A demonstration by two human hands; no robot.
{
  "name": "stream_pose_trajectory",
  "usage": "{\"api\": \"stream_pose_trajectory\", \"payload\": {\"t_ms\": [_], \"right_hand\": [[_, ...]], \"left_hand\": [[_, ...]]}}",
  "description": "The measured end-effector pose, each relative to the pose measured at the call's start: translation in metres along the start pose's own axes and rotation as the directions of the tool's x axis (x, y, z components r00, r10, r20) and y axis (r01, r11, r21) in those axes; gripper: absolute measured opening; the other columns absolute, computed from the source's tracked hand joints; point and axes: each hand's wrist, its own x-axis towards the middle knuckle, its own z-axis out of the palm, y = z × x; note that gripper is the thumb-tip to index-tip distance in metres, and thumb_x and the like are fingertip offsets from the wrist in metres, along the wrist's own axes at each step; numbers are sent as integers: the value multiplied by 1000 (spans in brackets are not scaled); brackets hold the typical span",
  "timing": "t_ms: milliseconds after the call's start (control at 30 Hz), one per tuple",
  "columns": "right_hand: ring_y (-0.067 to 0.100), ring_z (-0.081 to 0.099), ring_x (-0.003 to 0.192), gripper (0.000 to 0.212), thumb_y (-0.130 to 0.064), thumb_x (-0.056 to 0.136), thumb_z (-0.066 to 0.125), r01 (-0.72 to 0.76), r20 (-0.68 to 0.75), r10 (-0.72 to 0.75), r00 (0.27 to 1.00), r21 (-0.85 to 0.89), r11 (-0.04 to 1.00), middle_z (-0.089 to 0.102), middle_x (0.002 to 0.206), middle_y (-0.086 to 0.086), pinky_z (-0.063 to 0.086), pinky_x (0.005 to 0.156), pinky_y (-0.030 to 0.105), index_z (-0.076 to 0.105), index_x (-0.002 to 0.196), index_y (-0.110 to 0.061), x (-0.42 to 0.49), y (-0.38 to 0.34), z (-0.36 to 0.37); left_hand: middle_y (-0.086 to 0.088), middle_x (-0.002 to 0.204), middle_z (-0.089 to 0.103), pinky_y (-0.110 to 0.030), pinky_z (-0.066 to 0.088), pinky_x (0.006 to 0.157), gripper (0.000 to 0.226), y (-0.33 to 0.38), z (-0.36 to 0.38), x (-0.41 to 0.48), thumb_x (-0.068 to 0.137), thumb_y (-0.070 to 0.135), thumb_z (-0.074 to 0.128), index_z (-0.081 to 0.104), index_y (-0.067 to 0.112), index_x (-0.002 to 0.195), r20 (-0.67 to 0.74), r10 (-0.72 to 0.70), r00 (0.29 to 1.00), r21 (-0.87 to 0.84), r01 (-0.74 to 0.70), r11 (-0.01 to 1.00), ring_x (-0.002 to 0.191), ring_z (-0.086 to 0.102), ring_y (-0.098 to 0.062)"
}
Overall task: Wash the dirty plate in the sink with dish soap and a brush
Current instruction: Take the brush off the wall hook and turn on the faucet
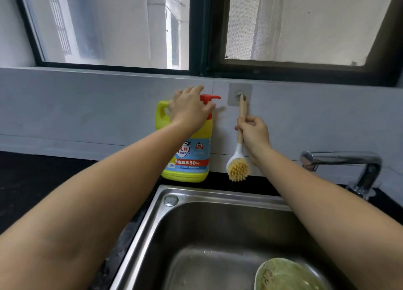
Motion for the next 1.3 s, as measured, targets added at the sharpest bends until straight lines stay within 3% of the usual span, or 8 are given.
{"api": "stream_pose_trajectory", "payload": {"t_ms": [200, 333, 500, 600, 800, 967, 1133, 1300], "right_hand": [[14, 59, 73, 15, -17, 84, 66, 7, -5, -7, 1000, 20, 1000, 64, 85, 5, 50, 69, 31, 60, 96, -11, -4, -8, 4], [17, 60, 72, 18, -27, 88, 61, 68, 30, -66, 997, -70, 995, 65, 75, 3, 46, 64, 32, 67, 89, -10, -3, -13, 4], [19, 65, 79, 11, -28, 88, 63, 137, 20, -136, 990, -48, 989, 66, 83, 5, 55, 70, 39, 61, 90, -17, -18, -21, 4], [15, 61, 69, 20, -28, 87, 66, 233, 76, -228, 971, -73, 970, 59, 78, 3, 57, 62, 36, 54, 94, -13, -40, -22, 1], [14, 64, 74, 25, -20, 81, 73, 225, 342, -171, 924, -126, 966, 57, 76, 0, 55, 68, 29, 50, 87, -16, -92, -13, -26], [8, 67, 81, 21, 7, 82, 64, -14, 710, 110, 695, -140, 990, 70, 83, 1, 53, 70, 17, 62, 98, -6, -115, 6, -81], [18, 65, 64, 28, -23, 85, 55, -510, 711, 418, 566, -96, 855, 68, 83, 14, 55, 56, 23, 64, 104, -4, -133, 34, -117], [18, 67, 63, 27, -10, 81, 66, -465, 677, 467, 569, -203, 862, 69, 80, 15, 55, 59, 25, 61, 106, -2, -161, 50, -132]], "left_hand": [[-7, 129, 48, -29, 33, 97, 46, 10, 18, -39, 86, 38, 62, 53, 18, 126, -142, 111, 984, -160, -134, 978, 120, 41, -23], [-8, 119, 55, -27, 38, 91, 41, 12, 31, -59, 86, 37, 62, 58, 14, 119, -32, 140, 990, -305, -143, 941, 110, 49, -22], [-5, 117, 60, -38, 49, 91, 50, 5, 47, -82, 85, 42, 62, 53, 14, 125, 297, 13, 955, -496, 142, 857, 102, 58, -17], [-3, 92, 62, -32, 51, 70, 37, -1, 49, -96, 85, 35, 66, 55, 13, 111, 432, -56, 900, -543, 309, 781, 72, 57, -14], [2, 86, 58, -18, 46, 58, 26, -29, 49, -133, 79, 20, 74, 57, 14, 99, 483, -116, 868, -548, 403, 733, 71, 54, -9], [9, 87, 59, -18, 45, 67, 23, -43, 36, -159, 76, 14, 75, 60, 22, 92, 476, 35, 879, -442, 205, 873, 82, 57, -9], [9, 110, 49, -18, 39, 85, 32, -25, 30, -172, 76, 19, 73, 63, 23, 106, 465, 292, 836, -280, -174, 944, 102, 45, -5], [1, 126, 49, -26, 42, 96, 49, 9, 39, -183, 78, 27, 72, 57, 24, 124, 437, 444, 782, -190, -403, 895, 116, 44, -15]]}}
